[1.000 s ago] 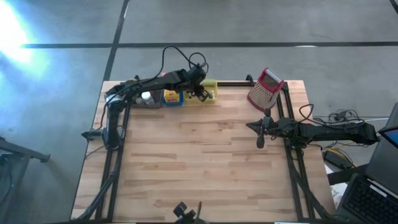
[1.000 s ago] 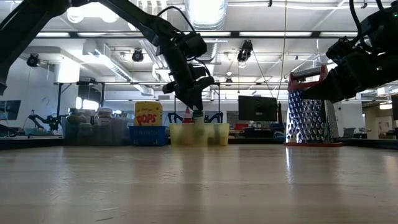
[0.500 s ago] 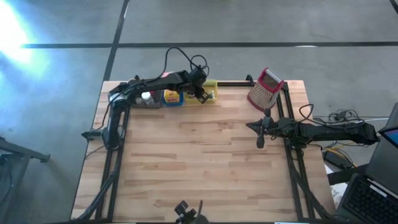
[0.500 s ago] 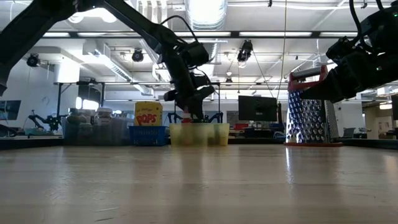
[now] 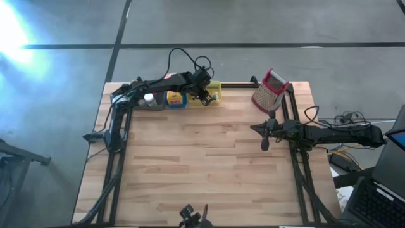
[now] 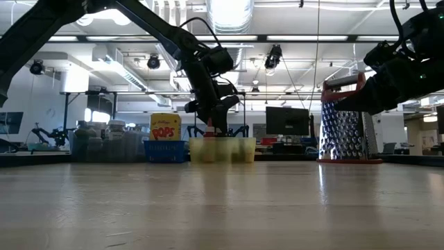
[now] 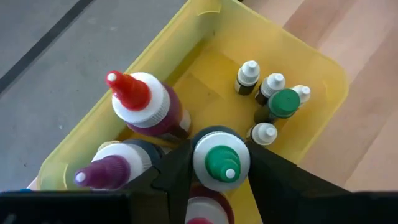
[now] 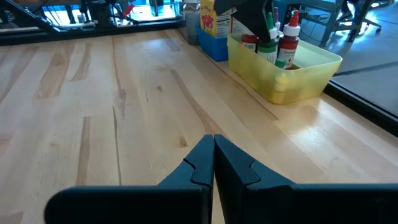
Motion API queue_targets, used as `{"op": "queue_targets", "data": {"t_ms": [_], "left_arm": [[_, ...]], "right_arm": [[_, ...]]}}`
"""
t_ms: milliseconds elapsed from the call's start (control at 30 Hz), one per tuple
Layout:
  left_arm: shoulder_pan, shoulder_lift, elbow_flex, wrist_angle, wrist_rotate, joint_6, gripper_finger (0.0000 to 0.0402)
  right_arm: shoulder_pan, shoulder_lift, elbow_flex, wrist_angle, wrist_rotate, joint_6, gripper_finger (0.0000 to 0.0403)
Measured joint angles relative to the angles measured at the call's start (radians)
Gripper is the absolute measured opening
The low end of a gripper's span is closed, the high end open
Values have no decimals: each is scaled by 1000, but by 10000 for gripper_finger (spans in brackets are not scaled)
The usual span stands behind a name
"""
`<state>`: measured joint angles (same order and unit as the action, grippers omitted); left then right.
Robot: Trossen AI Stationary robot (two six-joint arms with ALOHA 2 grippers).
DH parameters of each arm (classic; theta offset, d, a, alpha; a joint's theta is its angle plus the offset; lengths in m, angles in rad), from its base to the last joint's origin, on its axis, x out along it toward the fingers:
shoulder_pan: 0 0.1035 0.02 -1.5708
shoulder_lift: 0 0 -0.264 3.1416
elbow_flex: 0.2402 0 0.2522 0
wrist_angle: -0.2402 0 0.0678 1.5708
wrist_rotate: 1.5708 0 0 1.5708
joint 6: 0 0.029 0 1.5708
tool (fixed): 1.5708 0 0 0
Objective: Pick & Place Kitchen Items
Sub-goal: Put the large green food coloring bottle into the yellow bin
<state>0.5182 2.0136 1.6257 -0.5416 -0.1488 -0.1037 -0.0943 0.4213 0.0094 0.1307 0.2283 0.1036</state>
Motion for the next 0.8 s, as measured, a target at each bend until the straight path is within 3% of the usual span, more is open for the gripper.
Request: {"op": "queue_targets", "data": {"t_ms": [233, 633, 800], "left_arm": [[-1, 2, 15, -20, 6, 2, 180], [-2, 2, 32, -39, 1, 17, 183], [-3, 2, 93, -100, -11, 48, 184]], "right_arm": [[0, 0, 0, 0, 0, 0, 8], [0, 0, 0, 0, 0, 0, 8], [0, 0, 0, 0, 0, 0, 8]]}}
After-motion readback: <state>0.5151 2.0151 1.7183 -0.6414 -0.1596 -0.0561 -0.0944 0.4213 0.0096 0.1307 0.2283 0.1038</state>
